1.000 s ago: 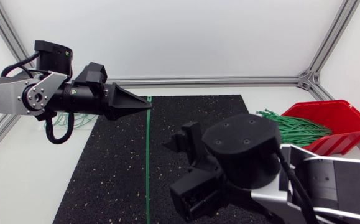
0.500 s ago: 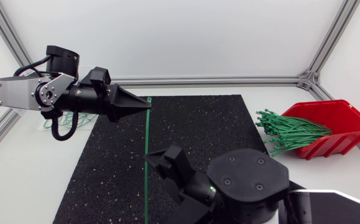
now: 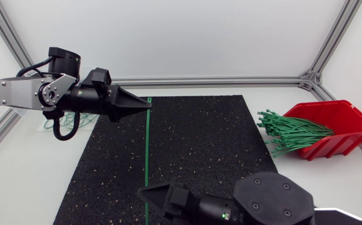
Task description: Take a green cable tie from the red box, thread the tail through the head to close it, then place it in the transparent bin on the left.
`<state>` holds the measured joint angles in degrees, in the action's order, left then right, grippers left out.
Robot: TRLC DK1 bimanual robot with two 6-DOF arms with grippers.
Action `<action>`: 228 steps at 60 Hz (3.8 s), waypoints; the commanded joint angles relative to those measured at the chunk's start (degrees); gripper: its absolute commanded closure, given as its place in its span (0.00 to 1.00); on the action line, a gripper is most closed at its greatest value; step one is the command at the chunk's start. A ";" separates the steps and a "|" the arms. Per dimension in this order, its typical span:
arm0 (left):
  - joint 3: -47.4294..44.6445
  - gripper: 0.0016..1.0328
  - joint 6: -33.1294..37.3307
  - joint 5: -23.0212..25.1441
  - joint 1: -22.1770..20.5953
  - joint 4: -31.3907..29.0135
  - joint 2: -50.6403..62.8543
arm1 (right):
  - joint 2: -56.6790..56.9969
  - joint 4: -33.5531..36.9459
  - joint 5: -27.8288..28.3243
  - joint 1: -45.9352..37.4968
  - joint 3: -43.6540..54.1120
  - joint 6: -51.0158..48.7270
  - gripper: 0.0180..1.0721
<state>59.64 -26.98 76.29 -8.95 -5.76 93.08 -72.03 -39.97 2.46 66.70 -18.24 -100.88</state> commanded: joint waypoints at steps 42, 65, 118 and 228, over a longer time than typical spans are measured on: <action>3.03 0.96 -0.18 1.23 -1.86 -1.62 4.22 | -5.58 -3.54 7.65 -0.69 2.51 -1.07 0.20; 2.77 0.96 -0.09 1.23 -2.56 -2.06 3.87 | -8.13 -6.27 9.85 -2.54 1.54 -1.07 0.48; 3.21 0.96 -0.09 1.23 -2.56 -2.06 3.87 | -7.51 -5.83 11.08 -2.36 3.30 -0.02 0.78; 3.56 0.96 -0.62 1.23 -1.16 -3.47 4.22 | -5.14 -4.68 11.87 -7.72 3.74 5.96 0.37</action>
<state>62.08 -27.00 76.49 -10.50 -8.62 96.82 -77.87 -44.97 14.76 59.13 -15.62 -93.23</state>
